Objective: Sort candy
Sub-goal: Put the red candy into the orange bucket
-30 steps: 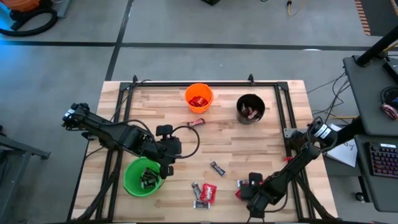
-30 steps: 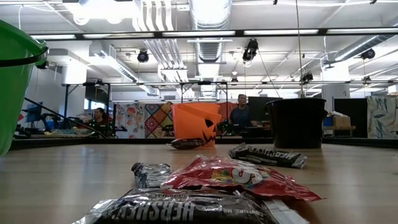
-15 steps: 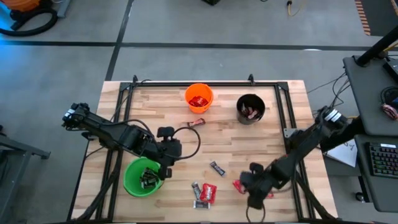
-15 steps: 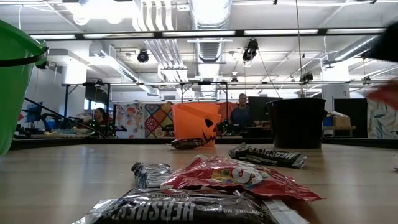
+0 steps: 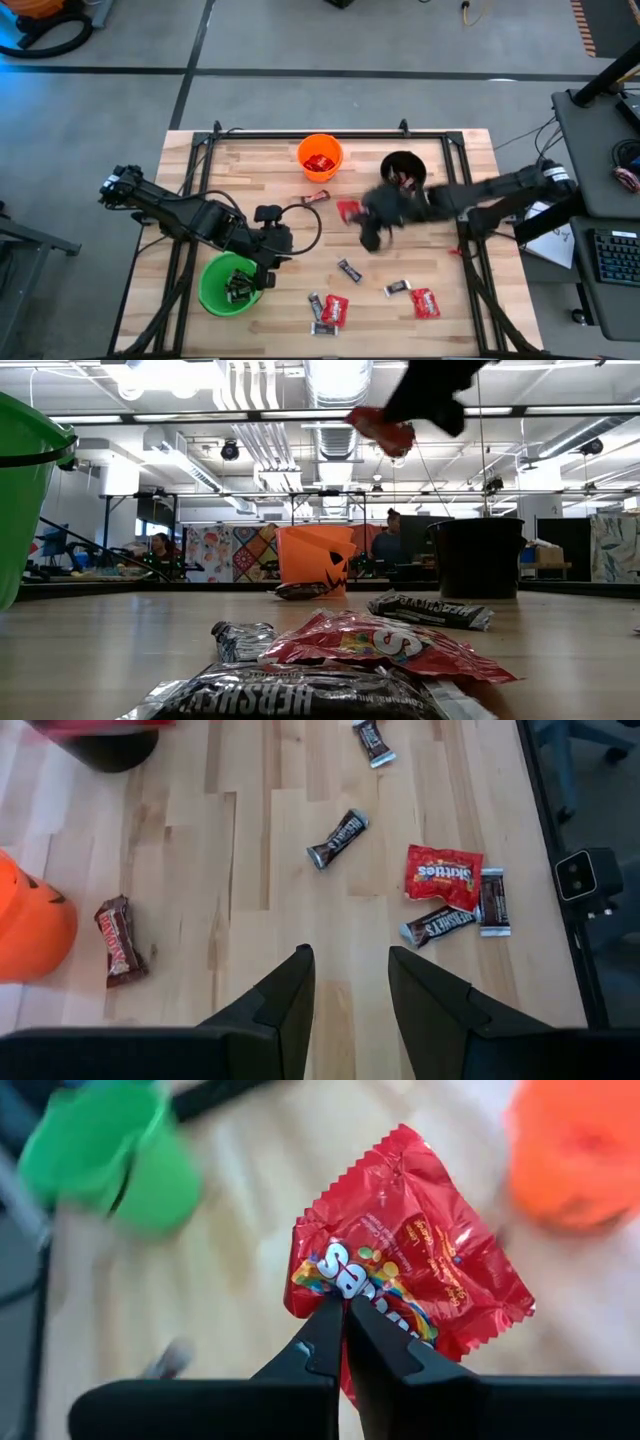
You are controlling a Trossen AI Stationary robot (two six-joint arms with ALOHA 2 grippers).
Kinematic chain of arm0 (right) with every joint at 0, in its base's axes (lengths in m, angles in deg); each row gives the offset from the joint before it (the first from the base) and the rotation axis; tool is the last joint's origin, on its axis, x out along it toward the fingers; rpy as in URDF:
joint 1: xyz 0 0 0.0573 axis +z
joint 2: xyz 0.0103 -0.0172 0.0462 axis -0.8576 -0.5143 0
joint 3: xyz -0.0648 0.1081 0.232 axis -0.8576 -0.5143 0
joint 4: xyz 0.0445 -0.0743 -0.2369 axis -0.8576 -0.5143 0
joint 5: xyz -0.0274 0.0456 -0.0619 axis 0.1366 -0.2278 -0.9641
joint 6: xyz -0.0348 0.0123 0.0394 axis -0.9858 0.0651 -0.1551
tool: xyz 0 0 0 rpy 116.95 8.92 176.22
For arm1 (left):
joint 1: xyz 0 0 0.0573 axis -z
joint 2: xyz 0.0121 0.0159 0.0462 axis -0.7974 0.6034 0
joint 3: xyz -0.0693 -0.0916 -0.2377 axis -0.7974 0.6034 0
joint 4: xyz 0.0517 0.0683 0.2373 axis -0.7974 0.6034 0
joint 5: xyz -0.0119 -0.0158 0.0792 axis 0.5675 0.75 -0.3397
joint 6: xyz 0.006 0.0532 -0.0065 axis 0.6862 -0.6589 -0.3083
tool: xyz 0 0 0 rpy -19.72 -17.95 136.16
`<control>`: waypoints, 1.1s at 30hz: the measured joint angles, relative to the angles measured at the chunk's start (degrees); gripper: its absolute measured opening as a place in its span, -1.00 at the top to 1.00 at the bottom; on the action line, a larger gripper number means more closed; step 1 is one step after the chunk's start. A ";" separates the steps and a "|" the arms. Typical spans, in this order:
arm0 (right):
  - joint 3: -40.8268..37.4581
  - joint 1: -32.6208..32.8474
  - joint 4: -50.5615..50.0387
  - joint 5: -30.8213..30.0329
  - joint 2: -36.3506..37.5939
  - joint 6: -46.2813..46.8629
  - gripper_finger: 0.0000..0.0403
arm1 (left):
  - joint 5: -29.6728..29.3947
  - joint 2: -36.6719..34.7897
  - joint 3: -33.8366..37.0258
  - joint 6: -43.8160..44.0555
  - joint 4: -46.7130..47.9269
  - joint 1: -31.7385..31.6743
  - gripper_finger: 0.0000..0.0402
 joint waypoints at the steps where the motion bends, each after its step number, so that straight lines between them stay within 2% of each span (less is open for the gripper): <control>1: 0.00 -2.54 1.76 0.59 0.00 -1.58 0.96 | -0.01 0.00 0.00 0.41 0.02 0.00 0.43; 7: 0.04 -15.06 10.17 1.87 -1.21 -6.27 0.96 | -0.16 -0.02 0.00 2.81 0.23 0.00 0.43; 14: 0.09 -23.02 21.55 2.08 -5.31 -6.97 0.96 | -3.14 -0.28 0.00 5.02 0.13 -0.30 0.43; 23: 3.59 -27.29 25.20 2.07 -13.54 -8.06 0.96 | -3.64 -0.80 0.00 6.60 -0.04 -1.62 0.43; 33: 9.70 -28.03 25.06 2.07 -22.54 -8.05 0.96 | -3.64 -0.83 0.00 7.87 -0.31 -3.06 0.43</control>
